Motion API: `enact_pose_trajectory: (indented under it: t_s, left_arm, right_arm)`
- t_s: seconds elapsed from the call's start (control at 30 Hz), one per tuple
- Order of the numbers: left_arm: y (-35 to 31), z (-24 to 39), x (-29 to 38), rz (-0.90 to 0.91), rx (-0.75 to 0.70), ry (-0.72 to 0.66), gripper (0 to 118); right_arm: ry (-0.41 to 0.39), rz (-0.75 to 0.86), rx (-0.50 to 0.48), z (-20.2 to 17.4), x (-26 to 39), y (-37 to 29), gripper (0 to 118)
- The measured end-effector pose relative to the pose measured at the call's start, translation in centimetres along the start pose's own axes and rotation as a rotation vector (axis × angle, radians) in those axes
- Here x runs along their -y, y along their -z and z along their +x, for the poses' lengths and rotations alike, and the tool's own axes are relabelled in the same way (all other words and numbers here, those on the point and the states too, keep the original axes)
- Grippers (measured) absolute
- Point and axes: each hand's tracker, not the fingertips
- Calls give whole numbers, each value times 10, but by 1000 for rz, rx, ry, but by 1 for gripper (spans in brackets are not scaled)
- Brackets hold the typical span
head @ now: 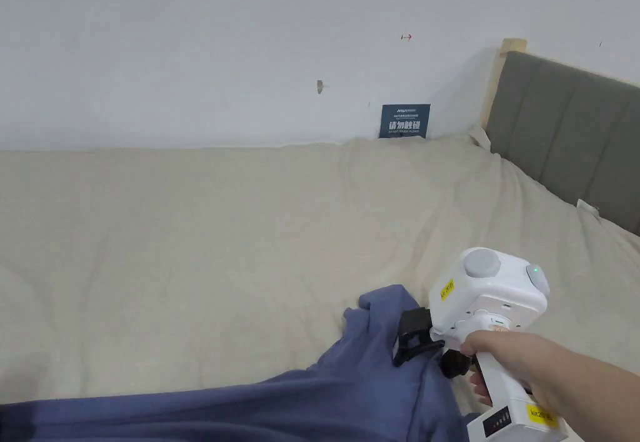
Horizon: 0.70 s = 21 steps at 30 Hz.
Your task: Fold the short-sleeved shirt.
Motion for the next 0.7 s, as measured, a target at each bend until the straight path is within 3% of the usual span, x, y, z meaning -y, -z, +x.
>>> enact_pose_trajectory:
  t_s: [0.03, 0.1, 0.17, 0.2, 0.47, 0.7]
  left_arm:
    - [1, -2, 0, -2, 0, 0, 4]
    - [-3, 0, 3, -11, 12, -15, 4]
    - [-2, -2, 4, -13, 30, -36, 4]
    - [-4, 1, 6, -11, 30, -41, 4]
    - [-45, -7, 10, 83, 110, -100, 4]
    - [-158, -4, 9, 300, 205, -94, 4]
  right_arm:
    - [-5, 9, 17, -4, 7, -6, 16]
    - [-88, 39, 118, -4, 14, -13, 0]
    - [-153, 41, 111, -3, 6, -15, 0]
    - [-124, 56, 59, -3, 8, -25, 0]
    - [-166, 272, -198, -3, 57, -127, 0]
    - [-217, 479, -304, 12, 97, -224, 0]
